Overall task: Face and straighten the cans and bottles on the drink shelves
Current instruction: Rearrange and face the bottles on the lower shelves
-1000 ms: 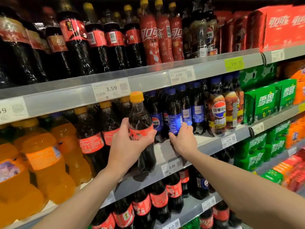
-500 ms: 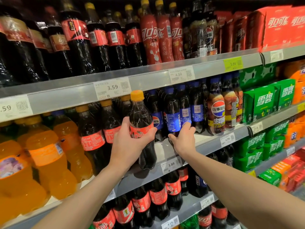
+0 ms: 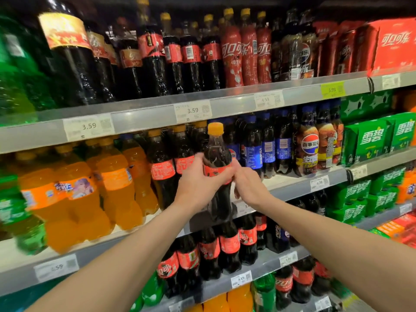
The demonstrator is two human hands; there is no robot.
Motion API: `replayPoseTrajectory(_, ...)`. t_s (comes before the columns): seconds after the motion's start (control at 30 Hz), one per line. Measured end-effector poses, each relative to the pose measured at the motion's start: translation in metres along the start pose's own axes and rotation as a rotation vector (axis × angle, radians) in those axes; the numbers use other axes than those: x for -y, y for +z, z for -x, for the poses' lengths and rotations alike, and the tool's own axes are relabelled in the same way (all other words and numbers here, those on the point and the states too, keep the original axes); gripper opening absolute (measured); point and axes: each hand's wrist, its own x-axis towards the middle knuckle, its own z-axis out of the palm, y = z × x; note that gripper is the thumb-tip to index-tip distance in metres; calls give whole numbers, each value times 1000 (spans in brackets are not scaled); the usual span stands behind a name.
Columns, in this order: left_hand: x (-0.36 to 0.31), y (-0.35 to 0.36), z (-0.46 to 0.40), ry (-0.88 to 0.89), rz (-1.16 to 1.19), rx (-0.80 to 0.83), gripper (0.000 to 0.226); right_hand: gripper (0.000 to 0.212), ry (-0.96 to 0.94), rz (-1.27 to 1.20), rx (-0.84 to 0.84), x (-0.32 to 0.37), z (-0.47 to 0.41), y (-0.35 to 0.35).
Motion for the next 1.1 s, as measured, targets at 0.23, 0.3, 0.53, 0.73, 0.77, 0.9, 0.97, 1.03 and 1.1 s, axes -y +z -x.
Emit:
replayPoseTrajectory(0.23,-11,-66,29,-57,-55,-104,51,73,-81,-143,150,78,27,25)
replayPoseTrajectory(0.3,-17,-94,38,-28,-89,-140,51,70,-81,-204,178,102,33,41)
replayPoseTrajectory(0.53,-14,-173,86,-73,-50,-187,47,78,-195,-249,390,163,62,84)
replayPoseTrajectory(0.73,-28,-197,97,-27,-55,-232,48,80,6,-304,551,201,74,77)
replayPoseTrajectory(0.77,-33,-195,96,-11,-32,-233,47,81,6,-306,546,204,75,68)
replayPoseTrajectory(0.9,-56,-181,90,10,17,-223,44,82,-18,-360,588,207,77,33)
replayPoseTrajectory(0.97,-63,-175,84,11,24,-224,43,88,-7,-368,624,202,74,21)
replayPoseTrajectory(1.03,-68,-169,78,3,49,-223,43,83,-7,-402,625,196,70,10)
replayPoseTrajectory(1.1,-73,-164,74,-9,72,-203,49,66,-8,-449,620,193,67,2)
